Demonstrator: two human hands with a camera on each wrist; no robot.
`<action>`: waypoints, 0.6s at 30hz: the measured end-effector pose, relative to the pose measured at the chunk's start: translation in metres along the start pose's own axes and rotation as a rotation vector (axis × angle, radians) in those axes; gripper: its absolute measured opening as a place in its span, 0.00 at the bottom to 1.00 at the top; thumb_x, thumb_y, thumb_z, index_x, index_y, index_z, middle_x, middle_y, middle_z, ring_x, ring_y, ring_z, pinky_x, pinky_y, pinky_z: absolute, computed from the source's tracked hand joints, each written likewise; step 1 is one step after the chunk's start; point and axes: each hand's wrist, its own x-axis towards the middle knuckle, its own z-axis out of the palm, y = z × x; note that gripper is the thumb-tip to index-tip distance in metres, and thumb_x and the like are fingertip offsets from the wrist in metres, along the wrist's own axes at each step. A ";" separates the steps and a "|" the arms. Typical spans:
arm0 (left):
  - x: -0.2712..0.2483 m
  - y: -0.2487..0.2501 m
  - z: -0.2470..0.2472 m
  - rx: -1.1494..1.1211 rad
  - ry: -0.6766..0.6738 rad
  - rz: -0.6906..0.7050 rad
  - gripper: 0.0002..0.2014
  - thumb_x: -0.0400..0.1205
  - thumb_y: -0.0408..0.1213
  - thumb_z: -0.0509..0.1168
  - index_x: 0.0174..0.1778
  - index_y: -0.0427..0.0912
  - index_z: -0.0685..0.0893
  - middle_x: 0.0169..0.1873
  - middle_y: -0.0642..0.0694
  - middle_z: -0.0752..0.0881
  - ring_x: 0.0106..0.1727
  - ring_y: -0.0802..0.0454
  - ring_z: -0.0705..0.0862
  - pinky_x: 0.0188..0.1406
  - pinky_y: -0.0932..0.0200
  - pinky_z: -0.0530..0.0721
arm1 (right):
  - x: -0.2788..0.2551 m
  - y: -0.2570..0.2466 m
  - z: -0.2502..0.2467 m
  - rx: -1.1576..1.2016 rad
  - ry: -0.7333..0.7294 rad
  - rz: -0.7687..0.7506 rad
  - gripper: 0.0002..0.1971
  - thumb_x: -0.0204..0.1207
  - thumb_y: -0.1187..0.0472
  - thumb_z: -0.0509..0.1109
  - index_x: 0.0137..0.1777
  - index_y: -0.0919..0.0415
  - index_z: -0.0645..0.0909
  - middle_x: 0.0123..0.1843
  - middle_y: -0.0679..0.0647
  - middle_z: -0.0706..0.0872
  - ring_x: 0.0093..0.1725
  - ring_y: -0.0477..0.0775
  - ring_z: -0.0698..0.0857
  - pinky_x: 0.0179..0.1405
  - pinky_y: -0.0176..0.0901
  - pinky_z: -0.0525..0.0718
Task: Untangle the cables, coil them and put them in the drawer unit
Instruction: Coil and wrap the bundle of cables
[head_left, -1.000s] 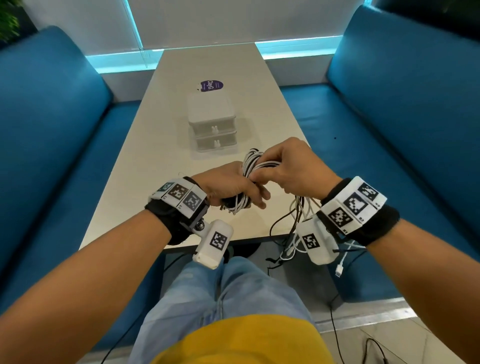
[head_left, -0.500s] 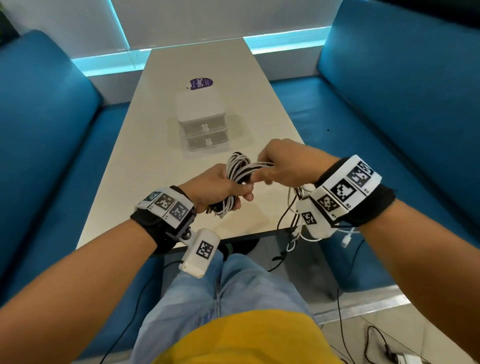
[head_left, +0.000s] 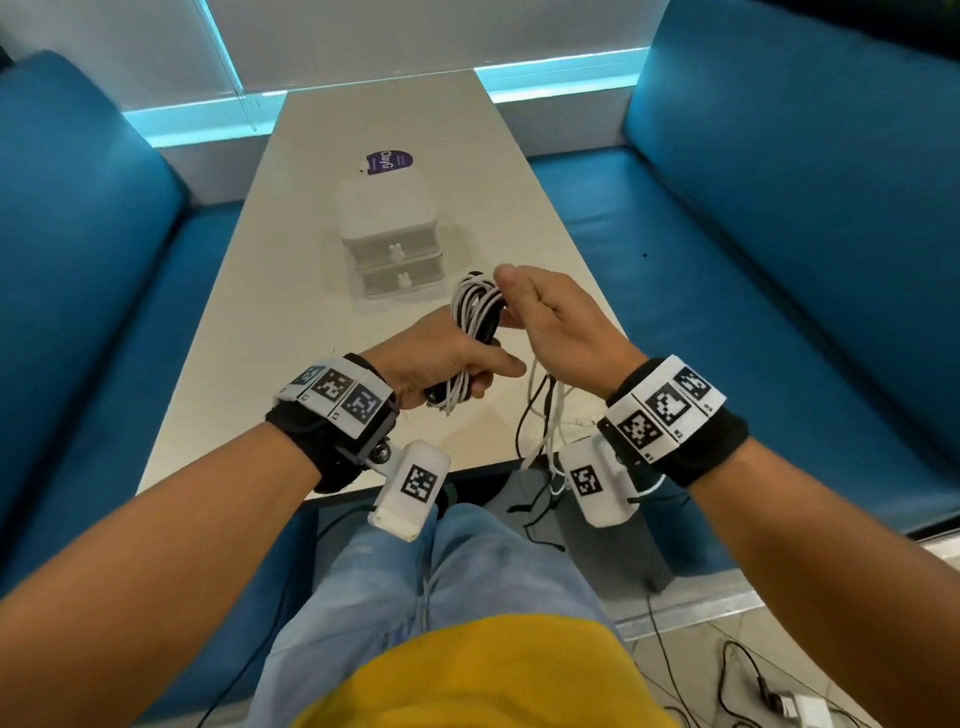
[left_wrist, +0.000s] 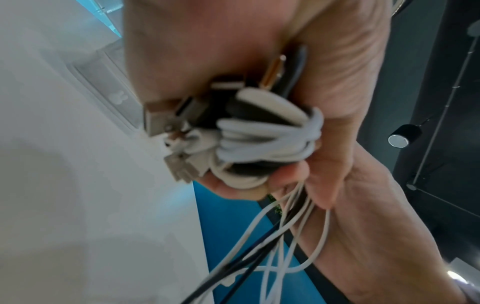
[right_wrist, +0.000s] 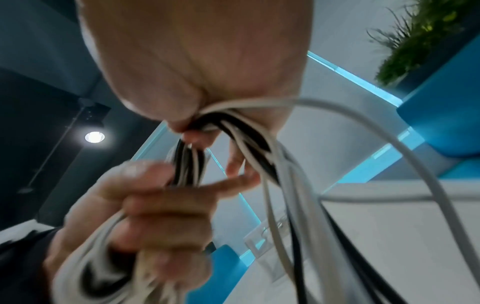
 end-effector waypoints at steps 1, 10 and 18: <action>0.000 0.003 0.002 -0.001 -0.006 0.012 0.16 0.74 0.24 0.72 0.56 0.43 0.84 0.18 0.48 0.70 0.21 0.52 0.74 0.22 0.61 0.72 | -0.001 0.002 0.002 0.016 0.045 0.009 0.22 0.86 0.45 0.53 0.39 0.61 0.75 0.38 0.52 0.82 0.42 0.54 0.84 0.53 0.56 0.86; 0.005 0.011 0.012 0.091 -0.061 -0.019 0.07 0.61 0.35 0.76 0.23 0.46 0.84 0.19 0.43 0.75 0.28 0.40 0.73 0.28 0.54 0.69 | -0.017 -0.002 0.006 0.214 0.091 0.009 0.21 0.88 0.50 0.49 0.79 0.52 0.64 0.70 0.45 0.76 0.62 0.26 0.74 0.61 0.15 0.68; 0.003 0.003 0.023 -0.060 -0.111 -0.067 0.10 0.71 0.30 0.69 0.25 0.37 0.76 0.14 0.46 0.69 0.18 0.48 0.71 0.23 0.57 0.68 | -0.015 -0.022 -0.017 0.058 -0.245 0.112 0.36 0.78 0.35 0.38 0.80 0.48 0.66 0.78 0.47 0.72 0.73 0.39 0.70 0.74 0.35 0.65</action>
